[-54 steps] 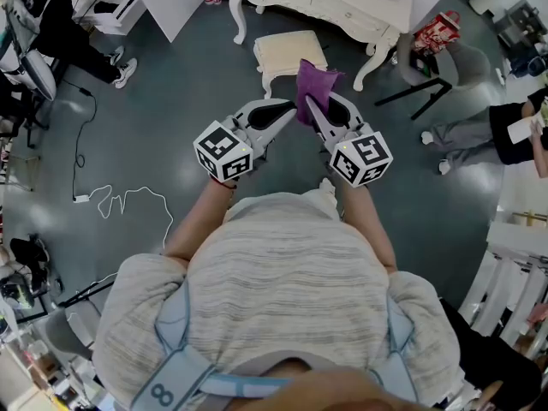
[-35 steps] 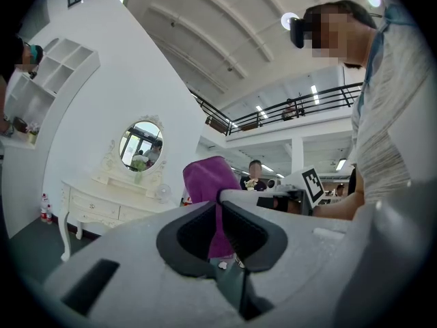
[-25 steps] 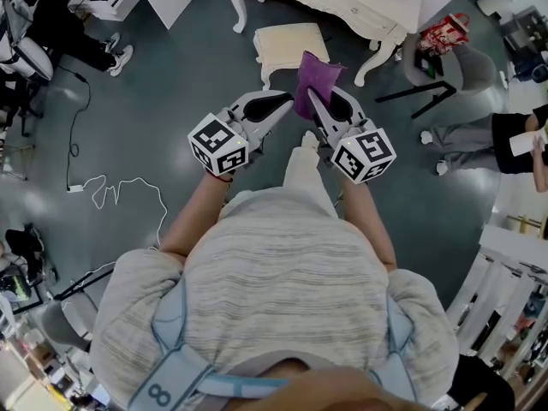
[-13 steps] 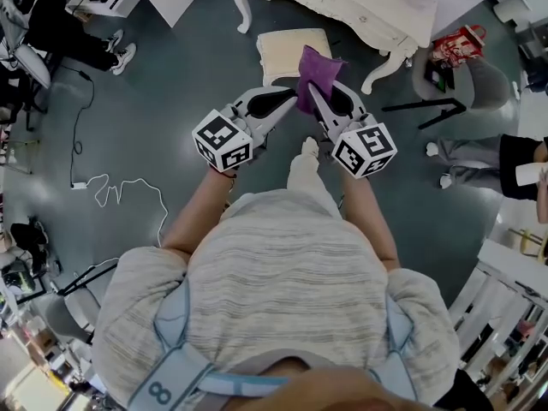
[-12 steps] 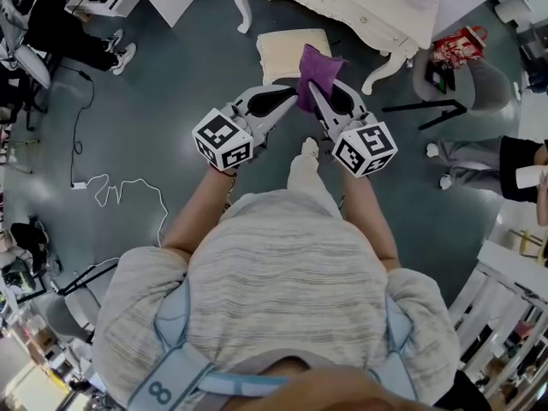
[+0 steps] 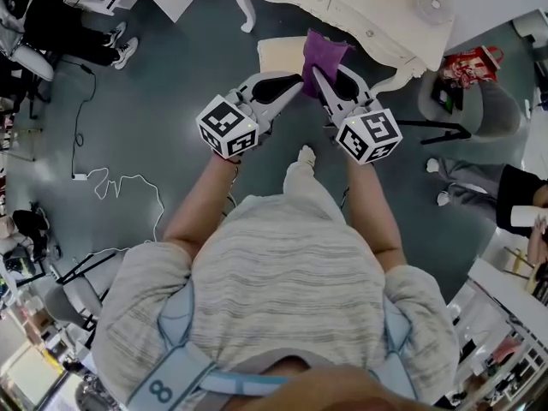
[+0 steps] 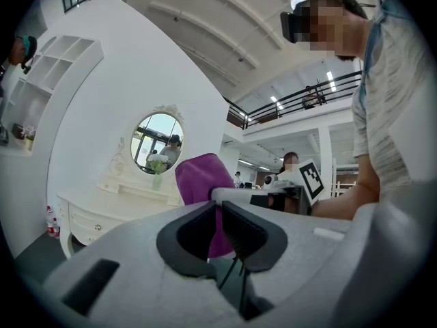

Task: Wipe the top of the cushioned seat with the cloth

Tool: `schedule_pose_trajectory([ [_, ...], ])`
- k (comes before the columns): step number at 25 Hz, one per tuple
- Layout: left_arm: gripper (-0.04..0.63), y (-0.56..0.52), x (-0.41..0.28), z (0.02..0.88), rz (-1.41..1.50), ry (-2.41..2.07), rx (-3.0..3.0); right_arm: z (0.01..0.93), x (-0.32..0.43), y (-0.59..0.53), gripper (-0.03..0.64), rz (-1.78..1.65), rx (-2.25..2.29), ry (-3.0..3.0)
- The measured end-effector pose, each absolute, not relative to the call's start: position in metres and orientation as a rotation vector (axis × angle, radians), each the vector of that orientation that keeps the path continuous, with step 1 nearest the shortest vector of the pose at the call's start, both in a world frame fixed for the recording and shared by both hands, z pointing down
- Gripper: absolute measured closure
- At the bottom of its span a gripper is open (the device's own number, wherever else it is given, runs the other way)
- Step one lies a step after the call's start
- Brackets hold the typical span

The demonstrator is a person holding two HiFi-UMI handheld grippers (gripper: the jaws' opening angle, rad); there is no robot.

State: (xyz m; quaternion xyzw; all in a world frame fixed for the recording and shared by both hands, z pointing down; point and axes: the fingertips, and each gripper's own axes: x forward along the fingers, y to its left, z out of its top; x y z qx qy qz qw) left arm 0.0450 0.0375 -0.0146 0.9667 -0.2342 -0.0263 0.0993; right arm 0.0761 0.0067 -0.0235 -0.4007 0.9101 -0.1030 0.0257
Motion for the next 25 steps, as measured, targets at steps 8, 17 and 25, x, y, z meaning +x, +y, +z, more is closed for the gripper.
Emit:
schedule_pose_trajectory([
  [8, 0.555, -0.029, 0.059, -0.006, -0.041, -0.797, 2.850, -0.017, 0.106, -0.064, 0.549, -0.334, -1.177, 2.853],
  [17, 0.555, -0.083, 0.063, 0.013, -0.015, -0.873, 2.850, 0.004, 0.120, -0.117, 0.549, -0.340, -1.144, 2.912],
  [25, 0.555, -0.126, 0.041, 0.041, -0.020, -0.846, 2.857, 0.034, 0.100, -0.155, 0.549, -0.355, -1.142, 2.930],
])
